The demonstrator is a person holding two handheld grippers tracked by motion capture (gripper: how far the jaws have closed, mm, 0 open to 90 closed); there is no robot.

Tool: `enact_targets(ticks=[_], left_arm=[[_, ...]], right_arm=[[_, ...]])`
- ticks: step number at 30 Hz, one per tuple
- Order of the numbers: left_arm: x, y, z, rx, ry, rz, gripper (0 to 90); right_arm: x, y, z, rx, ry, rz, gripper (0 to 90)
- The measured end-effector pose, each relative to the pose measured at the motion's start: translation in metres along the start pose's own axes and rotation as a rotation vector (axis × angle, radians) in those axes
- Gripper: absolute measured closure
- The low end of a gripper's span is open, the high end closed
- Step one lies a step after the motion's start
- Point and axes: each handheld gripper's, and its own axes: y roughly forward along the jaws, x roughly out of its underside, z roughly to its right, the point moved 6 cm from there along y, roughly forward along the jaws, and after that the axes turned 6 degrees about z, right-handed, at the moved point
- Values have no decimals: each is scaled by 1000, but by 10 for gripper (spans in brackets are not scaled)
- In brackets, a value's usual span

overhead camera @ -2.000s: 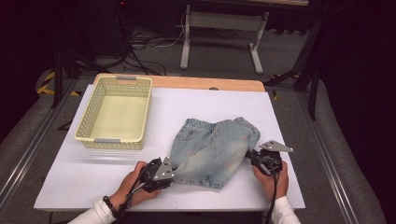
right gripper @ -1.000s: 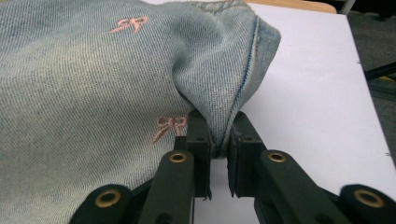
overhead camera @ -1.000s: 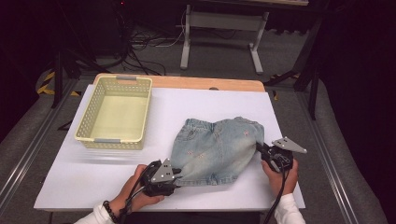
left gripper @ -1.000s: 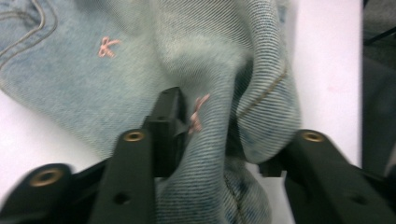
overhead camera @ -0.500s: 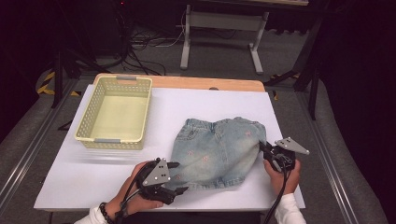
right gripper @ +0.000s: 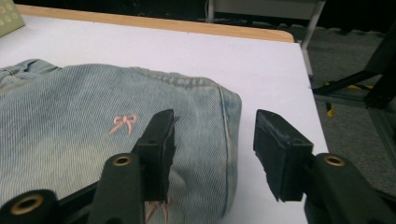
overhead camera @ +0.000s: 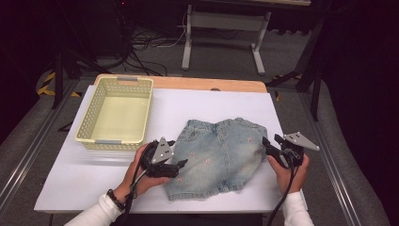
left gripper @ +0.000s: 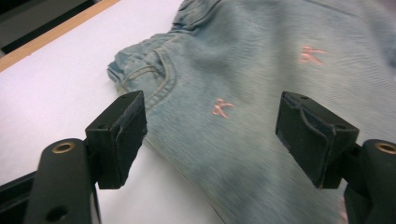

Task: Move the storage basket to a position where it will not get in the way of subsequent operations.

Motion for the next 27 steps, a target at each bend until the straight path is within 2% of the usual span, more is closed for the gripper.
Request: enact_targets(ticks=[1, 3, 5, 8, 9, 12, 15, 18, 20, 22, 27], left_arm=[[-1, 5, -3, -14, -3, -7, 265], [-1, 18, -11, -27, -35, -22, 275], [-1, 30, -19, -44, -52, -41, 275], [2, 48, -29, -55, -94, -65, 273], [4, 53, -33, -75, -97, -73, 271], [8, 67, -40, -81, -151, -91, 270], [13, 78, -46, -92, -170, -127, 263], [16, 85, -48, -59, -223, -136, 269], [18, 87, -47, -34, -236, -145, 289], [18, 87, -46, -22, -230, -148, 347], [18, 87, -43, 11, -231, -146, 437]], right_arm=[[-3, 4, 0, -11, -10, -5, 471], [-7, 15, 2, -17, -18, -21, 449], [-9, 28, 4, -35, -23, -57, 416], [-6, 48, 5, -52, -17, -110, 372], [-4, 53, 4, -60, -8, -128, 359], [2, 67, 3, -77, -12, -172, 323], [6, 75, 4, -81, -5, -191, 322], [11, 79, 1, -104, -2, -218, 366], [15, 82, -2, -122, -7, -240, 401], [17, 82, -2, -110, -6, -223, 524], [21, 81, -5, -120, -34, -220, 671]])
